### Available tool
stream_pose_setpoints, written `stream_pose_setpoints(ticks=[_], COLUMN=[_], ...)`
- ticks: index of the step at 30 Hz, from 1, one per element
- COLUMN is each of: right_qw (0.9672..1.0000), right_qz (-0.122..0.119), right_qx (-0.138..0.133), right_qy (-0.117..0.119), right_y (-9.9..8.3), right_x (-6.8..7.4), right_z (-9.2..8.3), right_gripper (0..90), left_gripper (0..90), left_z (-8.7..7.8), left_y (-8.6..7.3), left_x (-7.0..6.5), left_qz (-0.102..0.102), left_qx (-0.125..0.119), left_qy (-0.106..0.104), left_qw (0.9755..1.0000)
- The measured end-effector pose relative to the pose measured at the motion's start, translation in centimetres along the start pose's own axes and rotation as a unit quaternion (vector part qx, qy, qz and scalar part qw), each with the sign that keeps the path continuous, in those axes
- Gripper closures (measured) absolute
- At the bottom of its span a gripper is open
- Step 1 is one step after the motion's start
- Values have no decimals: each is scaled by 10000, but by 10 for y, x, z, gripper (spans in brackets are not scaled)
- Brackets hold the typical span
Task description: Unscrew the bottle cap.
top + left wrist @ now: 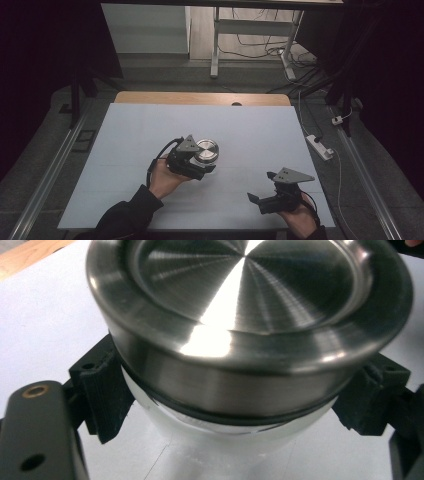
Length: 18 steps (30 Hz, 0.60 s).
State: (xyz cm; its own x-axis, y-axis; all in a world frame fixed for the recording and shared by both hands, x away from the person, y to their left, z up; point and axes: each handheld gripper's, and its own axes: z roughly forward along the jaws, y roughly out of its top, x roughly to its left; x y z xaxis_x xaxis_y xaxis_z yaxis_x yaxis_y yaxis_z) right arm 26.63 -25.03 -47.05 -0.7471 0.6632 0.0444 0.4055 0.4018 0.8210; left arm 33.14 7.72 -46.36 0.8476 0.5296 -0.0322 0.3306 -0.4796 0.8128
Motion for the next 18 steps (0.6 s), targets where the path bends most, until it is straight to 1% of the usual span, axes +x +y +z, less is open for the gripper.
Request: stream_pose_setpoints(ticks=[2,3,4,5,7,8,10,12,14,15,16,18], right_qw=[10000,10000,9999,9999,9999,9997,9997,9994,9993,9993,9992,9990], right_qz=[-15,-37,-56,-94,-93,-137,-138,-171,-185,-185,-244,-273], right_qx=[-25,-27,-43,-60,-62,-60,-82,-147,-152,-152,-158,-177], right_qy=[-10,11,90,101,121,200,194,252,282,282,290,321], right_y=[2,5,9,12,14,19,21,25,32,32,37,43], right_x=[1,1,2,3,3,4,5,5,4,4,4,4], right_z=[1,2,5,6,7,9,10,11,15,15,18,23], right_gripper=[0,0,0,0,0,0,0,0,0,0,0,0], left_gripper=[158,157,158,158,157,158,158,157,157,157,157,158], left_z=[-1,-1,-1,-1,0,0,1,1,1,1,1,0], left_y=[0,0,0,0,-1,-1,-2,-3,-3,-3,-2,-1], left_x=[0,0,0,0,-1,-2,-1,0,1,1,0,-2], left_qz=[2,-10,-22,-36,56,55,21,1,-21,-14,-11,31], left_qx=[-11,-29,-33,-22,29,46,24,33,14,14,6,-4], left_qy=[-11,-12,-27,-53,6,14,-18,-2,5,-3,-7,18], left_qw=[10000,10000,10000,10000,10000,10000,10000,10000,10000,10000,10000,10000])
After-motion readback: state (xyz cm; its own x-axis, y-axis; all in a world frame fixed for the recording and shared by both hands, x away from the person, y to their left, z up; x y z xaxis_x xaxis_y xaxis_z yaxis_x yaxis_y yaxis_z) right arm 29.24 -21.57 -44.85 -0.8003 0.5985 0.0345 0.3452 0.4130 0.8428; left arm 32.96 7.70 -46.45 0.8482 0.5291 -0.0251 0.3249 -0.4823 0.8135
